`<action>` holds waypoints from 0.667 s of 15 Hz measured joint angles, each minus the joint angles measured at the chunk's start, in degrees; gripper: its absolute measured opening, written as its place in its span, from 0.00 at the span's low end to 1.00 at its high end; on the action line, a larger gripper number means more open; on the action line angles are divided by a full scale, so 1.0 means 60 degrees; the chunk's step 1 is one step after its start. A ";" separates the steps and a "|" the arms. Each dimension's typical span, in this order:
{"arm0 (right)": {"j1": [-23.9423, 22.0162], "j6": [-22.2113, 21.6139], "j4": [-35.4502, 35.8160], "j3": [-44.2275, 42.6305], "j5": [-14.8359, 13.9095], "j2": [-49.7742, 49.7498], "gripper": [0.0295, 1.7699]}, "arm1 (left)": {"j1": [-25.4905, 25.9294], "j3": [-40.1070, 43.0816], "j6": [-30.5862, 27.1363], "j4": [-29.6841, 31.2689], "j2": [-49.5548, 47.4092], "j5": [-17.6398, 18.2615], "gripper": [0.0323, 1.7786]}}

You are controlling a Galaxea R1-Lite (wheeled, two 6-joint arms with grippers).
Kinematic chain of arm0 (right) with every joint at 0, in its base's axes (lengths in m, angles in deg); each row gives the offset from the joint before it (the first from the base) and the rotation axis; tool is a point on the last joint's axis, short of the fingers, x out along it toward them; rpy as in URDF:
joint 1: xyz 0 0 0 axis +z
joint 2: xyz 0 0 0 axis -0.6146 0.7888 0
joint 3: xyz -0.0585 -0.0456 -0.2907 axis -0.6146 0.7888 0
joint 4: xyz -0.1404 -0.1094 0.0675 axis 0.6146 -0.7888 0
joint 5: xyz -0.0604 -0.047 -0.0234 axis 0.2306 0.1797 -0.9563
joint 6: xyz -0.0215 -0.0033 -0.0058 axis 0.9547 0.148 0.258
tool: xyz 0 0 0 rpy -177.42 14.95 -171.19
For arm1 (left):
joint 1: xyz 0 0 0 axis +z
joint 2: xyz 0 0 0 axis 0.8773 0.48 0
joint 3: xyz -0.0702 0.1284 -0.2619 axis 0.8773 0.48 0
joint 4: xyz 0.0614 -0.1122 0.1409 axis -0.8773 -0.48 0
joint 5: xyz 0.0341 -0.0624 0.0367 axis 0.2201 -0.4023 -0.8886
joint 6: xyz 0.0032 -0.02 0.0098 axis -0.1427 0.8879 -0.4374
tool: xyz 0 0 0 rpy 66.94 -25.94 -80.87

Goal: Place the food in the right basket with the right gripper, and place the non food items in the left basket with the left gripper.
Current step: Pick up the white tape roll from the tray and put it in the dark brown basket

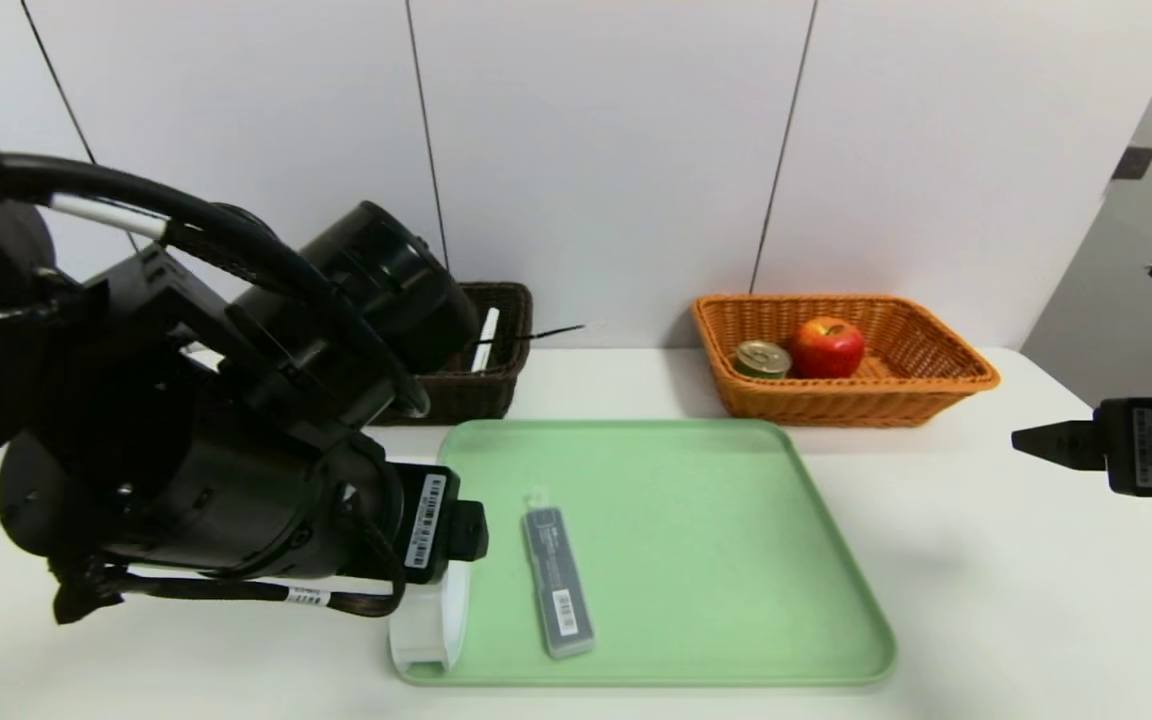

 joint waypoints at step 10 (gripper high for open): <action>0.0012 0.0002 -0.0006 0.0191 -0.0008 -0.0215 0.96 | 0.0000 0.0258 0.0138 0.0116 0.0961 0.0006 0.95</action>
